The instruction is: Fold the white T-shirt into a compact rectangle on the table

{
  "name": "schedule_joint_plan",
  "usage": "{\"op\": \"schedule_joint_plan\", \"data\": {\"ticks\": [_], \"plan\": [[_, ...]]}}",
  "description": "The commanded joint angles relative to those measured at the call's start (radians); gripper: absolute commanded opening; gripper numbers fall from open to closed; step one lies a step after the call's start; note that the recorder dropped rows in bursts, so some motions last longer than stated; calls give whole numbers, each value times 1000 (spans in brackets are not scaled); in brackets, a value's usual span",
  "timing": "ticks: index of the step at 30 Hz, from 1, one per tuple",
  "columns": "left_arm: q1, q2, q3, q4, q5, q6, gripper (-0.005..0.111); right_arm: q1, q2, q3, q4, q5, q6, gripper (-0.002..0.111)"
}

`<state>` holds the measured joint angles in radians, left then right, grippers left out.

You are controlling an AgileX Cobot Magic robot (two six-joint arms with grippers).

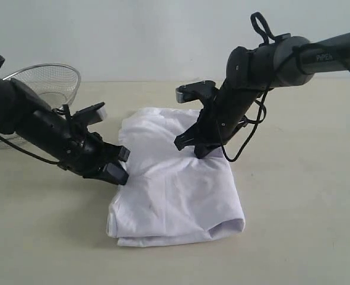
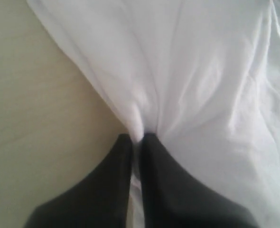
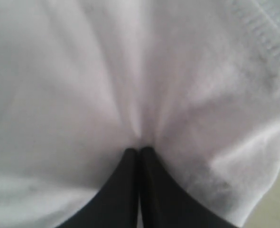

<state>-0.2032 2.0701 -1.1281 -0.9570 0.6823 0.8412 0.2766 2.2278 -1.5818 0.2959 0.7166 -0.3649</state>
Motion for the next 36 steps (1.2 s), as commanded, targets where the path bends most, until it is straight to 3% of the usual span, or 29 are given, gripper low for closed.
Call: {"op": "schedule_joint_plan", "data": {"ticks": [1,4,9,16,24,28,31,36], "plan": [[41,-18,-3,80,7,-41,5,-12,18,4,-28,25,-8,0],[47,-25,-3,75,39,-22,5,-12,18,4,-27,23,-11,0],[47,-76,-3,-73,97,94,5,-12,16,4,-27,21,-11,0],[47,-141,-3,-65,28,94,5,-12,-84,4,-41,-5,7,0],[40,-143,-3,-63,108,94,5,-20,-219,4,-284,39,187,0],[-5,-143,-3,-71,129,94,5,-88,-208,4,-286,-11,189,0],[-63,-143,-3,-71,125,94,5,-157,-185,4,-193,-56,137,0],[-141,-143,8,-62,23,39,5,-243,-126,4,222,-6,-282,0]]}}
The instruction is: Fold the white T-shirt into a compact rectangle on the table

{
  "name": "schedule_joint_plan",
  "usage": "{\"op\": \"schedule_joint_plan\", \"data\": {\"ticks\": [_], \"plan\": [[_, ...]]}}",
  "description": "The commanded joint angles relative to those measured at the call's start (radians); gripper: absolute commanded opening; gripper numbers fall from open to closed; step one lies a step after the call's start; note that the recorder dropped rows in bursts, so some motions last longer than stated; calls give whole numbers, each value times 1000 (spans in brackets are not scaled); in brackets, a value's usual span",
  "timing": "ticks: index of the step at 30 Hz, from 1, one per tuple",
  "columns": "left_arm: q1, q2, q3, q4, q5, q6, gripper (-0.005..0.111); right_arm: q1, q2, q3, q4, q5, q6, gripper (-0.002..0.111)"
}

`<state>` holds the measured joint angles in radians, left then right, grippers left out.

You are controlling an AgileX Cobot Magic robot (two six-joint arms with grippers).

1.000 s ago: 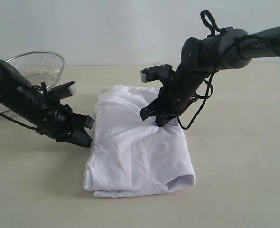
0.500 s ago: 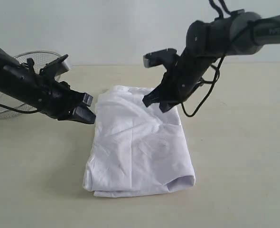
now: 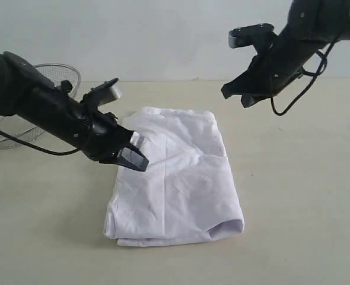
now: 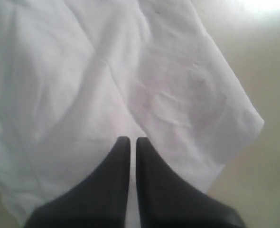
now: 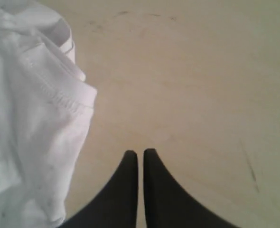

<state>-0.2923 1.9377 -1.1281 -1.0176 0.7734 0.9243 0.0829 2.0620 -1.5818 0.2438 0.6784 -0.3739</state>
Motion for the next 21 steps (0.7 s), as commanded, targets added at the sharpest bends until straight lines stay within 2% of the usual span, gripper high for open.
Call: {"op": "schedule_joint_plan", "data": {"ticks": [1,5,8,10,13,17,19,21], "plan": [[-62,-11,18,-2,-76,-44,5,-65,60,4,345,34,-323,0],[-98,-11,71,-4,-110,-44,5,-114,137,4,534,68,-424,0],[-125,-11,122,-4,-171,-44,5,-120,170,4,577,97,-448,0],[-136,-11,147,-6,-183,-44,5,-120,180,4,598,117,-448,5],[-147,-11,179,-23,-187,-44,5,-120,180,4,624,138,-446,26],[-150,-11,208,-23,-198,-44,5,-120,180,4,646,143,-444,69],[-150,-11,211,-23,-198,-44,5,-113,180,4,649,149,-444,75],[-150,-11,211,-28,-198,-44,5,-100,180,4,649,144,-444,71]]}}
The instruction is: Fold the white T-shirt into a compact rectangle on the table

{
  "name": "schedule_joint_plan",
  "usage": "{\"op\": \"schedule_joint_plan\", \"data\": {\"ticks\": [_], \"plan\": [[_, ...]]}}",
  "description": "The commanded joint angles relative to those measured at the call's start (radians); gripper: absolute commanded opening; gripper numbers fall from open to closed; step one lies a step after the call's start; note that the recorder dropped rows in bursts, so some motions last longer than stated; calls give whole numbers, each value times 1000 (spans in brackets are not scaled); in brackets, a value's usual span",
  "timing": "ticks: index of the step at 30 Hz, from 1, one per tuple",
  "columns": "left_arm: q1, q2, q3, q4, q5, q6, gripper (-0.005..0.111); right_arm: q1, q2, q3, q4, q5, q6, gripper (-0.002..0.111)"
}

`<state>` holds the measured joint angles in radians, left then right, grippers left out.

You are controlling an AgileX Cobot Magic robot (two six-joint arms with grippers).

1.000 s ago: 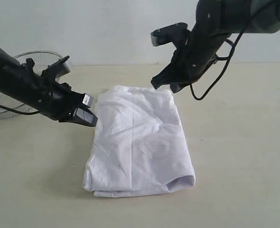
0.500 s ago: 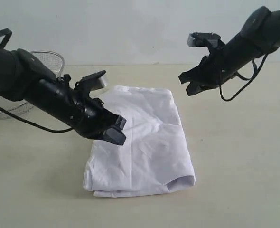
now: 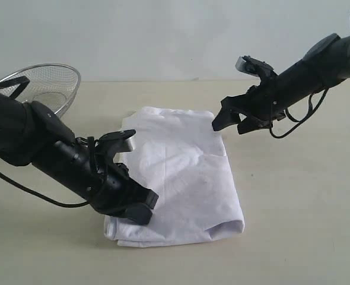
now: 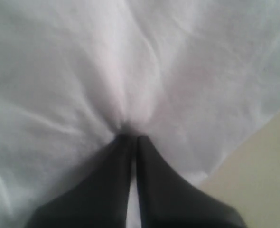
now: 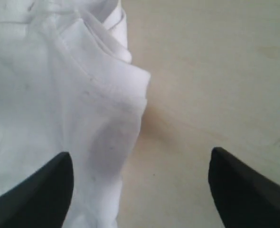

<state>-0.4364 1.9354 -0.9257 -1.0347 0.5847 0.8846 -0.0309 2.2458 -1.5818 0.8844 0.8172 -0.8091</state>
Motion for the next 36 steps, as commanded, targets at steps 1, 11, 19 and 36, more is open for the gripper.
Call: {"op": "schedule_joint_plan", "data": {"ticks": [1,11,19,36], "plan": [[-6,-9,8,-14,-10,-5,5,22,-4,4,8,-6,-9,67],[-6,-9,8,-22,-5,-2,5,74,0,4,8,-142,8,58],[-6,-9,8,-22,18,3,5,109,43,4,8,-157,17,58],[-6,-9,8,-1,18,3,5,109,87,-25,7,-234,-16,0]]}}
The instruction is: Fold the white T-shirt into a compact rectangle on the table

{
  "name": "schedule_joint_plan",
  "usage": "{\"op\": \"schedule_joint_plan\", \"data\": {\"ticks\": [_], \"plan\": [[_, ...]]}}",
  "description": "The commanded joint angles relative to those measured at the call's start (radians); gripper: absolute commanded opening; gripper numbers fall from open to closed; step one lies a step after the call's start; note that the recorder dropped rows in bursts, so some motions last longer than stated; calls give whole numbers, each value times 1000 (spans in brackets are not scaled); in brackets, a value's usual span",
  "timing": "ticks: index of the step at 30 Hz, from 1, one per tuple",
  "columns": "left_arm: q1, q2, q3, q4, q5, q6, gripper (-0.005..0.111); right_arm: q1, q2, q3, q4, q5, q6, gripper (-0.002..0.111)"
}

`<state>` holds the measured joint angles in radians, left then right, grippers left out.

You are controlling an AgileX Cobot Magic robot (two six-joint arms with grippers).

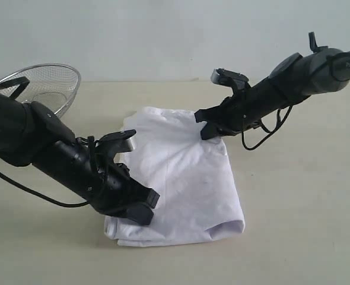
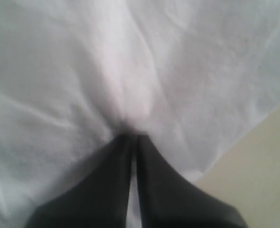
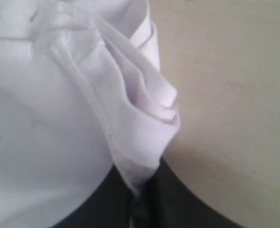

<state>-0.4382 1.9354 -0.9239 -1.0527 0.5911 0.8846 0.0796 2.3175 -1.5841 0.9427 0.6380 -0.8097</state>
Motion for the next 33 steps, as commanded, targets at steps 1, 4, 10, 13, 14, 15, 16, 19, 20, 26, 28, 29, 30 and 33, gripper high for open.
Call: {"op": "schedule_joint_plan", "data": {"ticks": [1,4,10,13,14,15,16,19,20,26,28,29,30,33], "plan": [[-4,-9,7,21,11,3,5,-1,13,-38,-55,-53,-8,0],[-4,-9,7,21,7,5,5,-1,11,-89,-75,-49,26,0],[-4,-57,-18,-1,8,25,5,-1,9,-158,-303,-48,165,0],[-2,-106,-25,11,-14,25,5,-8,9,-162,-426,-68,247,0],[-2,-122,-25,27,-27,25,5,-12,9,-162,-442,-73,262,0],[-2,-136,-25,39,-31,21,5,-20,9,-162,-457,-75,273,0],[-2,-145,-25,46,-31,10,5,-28,9,-162,-457,-75,275,0],[-2,-161,-25,55,-31,1,5,-53,9,-162,-457,-75,275,0],[-2,-163,-25,55,-31,-2,5,-59,9,-162,-457,-75,275,0],[-2,-163,-25,96,-36,-43,5,-104,9,-200,-459,-91,276,0],[-2,-163,-25,96,-41,-43,5,-117,9,-236,-459,-78,278,0],[-2,-163,-25,96,-46,-44,5,-121,9,-257,-459,-77,278,0],[-2,-163,-25,96,-53,-49,5,-128,9,-278,-461,-75,278,0],[-2,-164,-25,94,-77,-55,5,-145,17,-336,-473,-66,278,0]]}}
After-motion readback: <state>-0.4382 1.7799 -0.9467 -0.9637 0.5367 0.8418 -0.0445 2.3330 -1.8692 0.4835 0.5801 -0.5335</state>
